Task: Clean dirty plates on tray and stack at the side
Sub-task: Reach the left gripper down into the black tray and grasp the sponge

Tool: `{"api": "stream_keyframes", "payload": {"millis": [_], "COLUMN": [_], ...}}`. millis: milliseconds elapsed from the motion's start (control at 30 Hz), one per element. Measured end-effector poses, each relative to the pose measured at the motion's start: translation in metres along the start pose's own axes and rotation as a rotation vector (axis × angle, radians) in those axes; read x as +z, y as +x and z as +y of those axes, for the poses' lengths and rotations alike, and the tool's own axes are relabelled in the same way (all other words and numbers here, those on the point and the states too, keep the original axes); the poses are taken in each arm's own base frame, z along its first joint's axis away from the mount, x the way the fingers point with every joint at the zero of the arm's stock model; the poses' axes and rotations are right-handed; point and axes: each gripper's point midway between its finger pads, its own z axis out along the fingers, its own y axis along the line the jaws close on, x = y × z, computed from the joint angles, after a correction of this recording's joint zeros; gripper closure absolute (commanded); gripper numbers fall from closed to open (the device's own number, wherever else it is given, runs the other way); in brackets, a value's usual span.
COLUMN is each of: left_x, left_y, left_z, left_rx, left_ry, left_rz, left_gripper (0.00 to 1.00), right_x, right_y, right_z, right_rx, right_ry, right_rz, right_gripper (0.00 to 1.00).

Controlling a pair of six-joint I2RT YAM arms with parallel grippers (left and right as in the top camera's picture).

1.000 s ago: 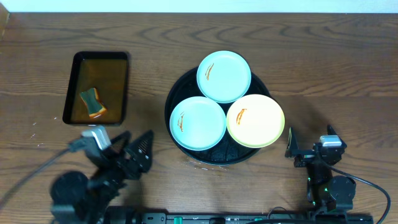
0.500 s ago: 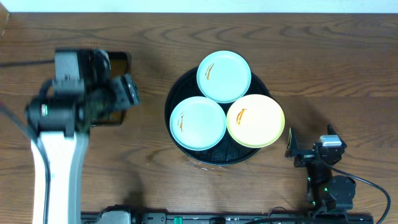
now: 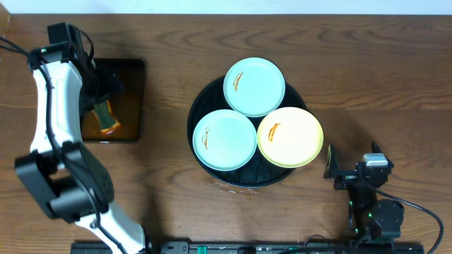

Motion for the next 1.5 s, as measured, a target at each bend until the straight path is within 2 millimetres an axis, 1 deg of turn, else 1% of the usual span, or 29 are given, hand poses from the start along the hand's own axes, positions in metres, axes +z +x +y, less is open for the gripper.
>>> {"api": "stream_keyframes", "payload": {"millis": [100, 200, 233, 300, 367, 567, 733, 833, 933, 1067, 1133, 1167, 1233, 1300, 1333, 1367, 1400, 1500], "left_x": [0.04, 0.069, 0.076, 0.083, 0.087, 0.093, 0.1, 0.103, 0.105, 0.113, 0.119, 0.119, 0.119, 0.119, 0.12, 0.12, 0.12, 0.12], "left_y": [0.004, 0.007, 0.006, 0.004, -0.001, -0.018, -0.017, -0.017, -0.016, -0.01, -0.005, -0.006, -0.007, -0.01, -0.011, -0.012, -0.012, -0.012], "left_z": [0.019, 0.032, 0.035, 0.038, 0.041, 0.041, 0.041, 0.042, 0.042, 0.043, 0.045, 0.045, 0.046, 0.046, 0.046, 0.045, 0.045, 0.045], "left_rx": [-0.044, -0.063, -0.058, -0.053, -0.039, -0.021, -0.017, -0.016, -0.012, -0.006, 0.005, 0.006, 0.01, 0.015, 0.022, 0.021, 0.025, 0.026], "left_ry": [-0.033, -0.051, -0.052, -0.052, -0.048, -0.033, -0.031, -0.03, -0.03, -0.031, -0.036, -0.035, -0.039, -0.041, -0.039, -0.038, -0.038, -0.037], "left_rz": [0.1, 0.165, 0.171, 0.174, 0.16, 0.085, 0.076, 0.073, 0.072, 0.08, 0.086, 0.085, 0.08, 0.068, 0.061, 0.057, 0.057, 0.058], "left_gripper": [0.2, 0.2, 0.2, 0.2, 0.2, 0.2, 0.21, 0.28, 0.31, 0.32, 0.4, 0.46, 0.61, 0.67, 0.73, 0.77, 0.8, 0.81], "right_x": [0.0, 0.0, 0.0, 0.0, 0.0, 0.0, 0.0, 0.0, 0.0, 0.0, 0.0, 0.0, 0.0, 0.0, 0.0, 0.0, 0.0, 0.0], "right_y": [0.0, 0.0, 0.0, 0.0, 0.0, 0.0, 0.0, 0.0, 0.0, 0.0, 0.0, 0.0, 0.0, 0.0, 0.0, 0.0, 0.0, 0.0], "right_z": [0.0, 0.0, 0.0, 0.0, 0.0, 0.0, 0.0, 0.0, 0.0, 0.0, 0.0, 0.0, 0.0, 0.0, 0.0, 0.0, 0.0, 0.0], "right_rx": [0.0, 0.0, 0.0, 0.0, 0.0, 0.0, 0.0, 0.0, 0.0, 0.0, 0.0, 0.0, 0.0, 0.0, 0.0, 0.0, 0.0, 0.0], "right_ry": [0.0, 0.0, 0.0, 0.0, 0.0, 0.0, 0.0, 0.0, 0.0, 0.0, 0.0, 0.0, 0.0, 0.0, 0.0, 0.0, 0.0, 0.0], "right_rz": [0.0, 0.0, 0.0, 0.0, 0.0, 0.0, 0.0, 0.0, 0.0, 0.0, 0.0, 0.0, 0.0, 0.0, 0.0, 0.0, 0.0, 0.0], "right_gripper": [0.01, 0.01, 0.01, 0.01, 0.01, 0.01, 0.01, 0.01, 0.01, 0.01, 0.01, 0.01, 0.01, 0.01, 0.01, 0.01, 0.01, 0.01]}}
